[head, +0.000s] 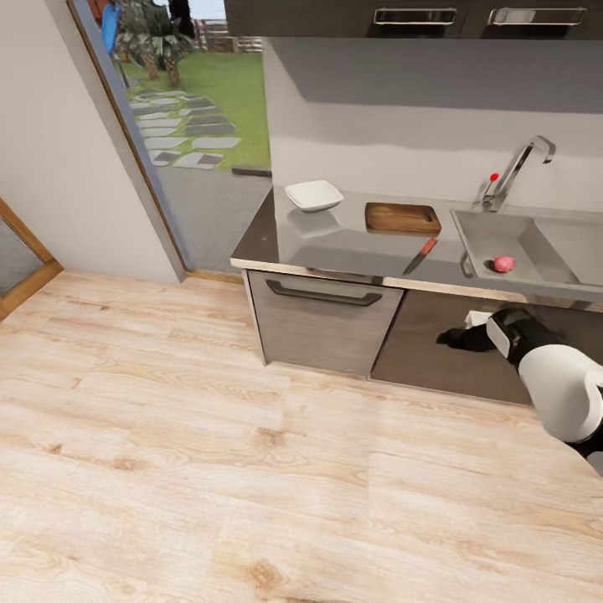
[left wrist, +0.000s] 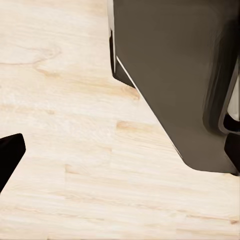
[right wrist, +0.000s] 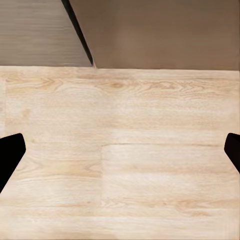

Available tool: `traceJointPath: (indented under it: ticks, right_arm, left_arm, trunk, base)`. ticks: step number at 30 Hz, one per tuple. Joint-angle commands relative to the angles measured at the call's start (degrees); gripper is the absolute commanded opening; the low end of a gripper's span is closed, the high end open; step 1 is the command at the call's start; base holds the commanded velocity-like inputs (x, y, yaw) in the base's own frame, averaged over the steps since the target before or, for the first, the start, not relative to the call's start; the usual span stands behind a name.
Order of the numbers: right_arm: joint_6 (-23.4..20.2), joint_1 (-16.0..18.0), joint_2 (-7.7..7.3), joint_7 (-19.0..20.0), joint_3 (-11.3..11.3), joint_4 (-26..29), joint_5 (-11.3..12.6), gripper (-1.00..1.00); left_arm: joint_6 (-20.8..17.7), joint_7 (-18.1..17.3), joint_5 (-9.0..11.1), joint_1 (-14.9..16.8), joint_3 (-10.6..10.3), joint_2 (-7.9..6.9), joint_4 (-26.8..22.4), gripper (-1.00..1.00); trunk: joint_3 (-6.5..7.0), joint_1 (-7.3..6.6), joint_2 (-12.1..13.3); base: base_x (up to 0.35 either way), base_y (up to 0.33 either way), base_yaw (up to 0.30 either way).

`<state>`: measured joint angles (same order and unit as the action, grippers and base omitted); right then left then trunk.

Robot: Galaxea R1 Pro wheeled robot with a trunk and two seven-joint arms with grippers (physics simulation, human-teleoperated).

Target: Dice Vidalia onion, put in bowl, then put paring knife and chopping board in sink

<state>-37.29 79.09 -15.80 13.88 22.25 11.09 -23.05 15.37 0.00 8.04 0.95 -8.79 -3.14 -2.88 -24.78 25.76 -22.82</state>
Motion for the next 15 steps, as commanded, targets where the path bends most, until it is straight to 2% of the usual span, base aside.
traceJointPath:
  ticks: [1, 3, 5, 6, 7, 12, 15]
  right_arm:
    - [1.1, 0.0, -0.16, 0.1, 0.3, -1.3, -0.6, 1.0]
    - [5.3, -0.4, -0.54, -0.5, 0.3, -5.1, -0.6, 1.0]
    - [11.5, -3.1, -0.79, -0.9, 0.3, -8.0, -0.6, 1.0]
    - [12.9, -4.1, -0.81, -1.0, 0.3, -8.4, -0.6, 1.0]
    - [15.5, -6.4, -0.84, -1.1, 0.3, -8.9, -0.6, 1.0]
    - [23.3, -14.2, -0.67, -0.9, 0.2, -9.8, -0.5, 1.0]
    - [32.7, -23.0, 0.61, -0.6, 0.2, -10.0, -0.4, 1.0]
  left_arm:
    - [0.2, 0.0, 0.6, 0.0, -0.5, -0.01, -0.2, 1.0]
    - [0.2, 0.0, 0.6, 0.0, -0.5, 0.02, -0.7, 1.0]
    - [0.2, 0.0, 0.6, 0.0, -0.5, 0.17, -1.1, 1.0]
    - [0.2, 0.0, 0.6, 0.0, -0.5, 0.2, -1.2, 1.0]
    - [0.2, 0.0, 0.6, 0.0, -0.5, 0.25, -1.3, 1.0]
    - [0.2, 0.1, 0.6, 0.0, -0.4, 0.31, -1.4, 1.0]
    - [0.2, 0.1, 0.6, 0.0, -0.4, 0.33, -1.4, 1.0]
  trunk:
    - [-0.08, 0.03, -0.1]
    - [-0.08, 0.03, -0.1]
    - [-0.08, 0.03, -0.1]
    - [-0.08, 0.03, -0.1]
    - [-0.08, 0.03, -0.1]
    - [-0.08, 0.03, -0.1]
    - [-0.08, 0.03, -0.1]
  base:
    - [-0.005, 0.0, 0.0]
    - [-0.003, 0.0, 0.0]
    - [-0.001, 0.0, 0.0]
    - [0.0, 0.0, 0.0]
    - [0.0, 0.0, 0.0]
    - [0.0, 0.0, 0.0]
    - [0.0, 0.0, 0.0]
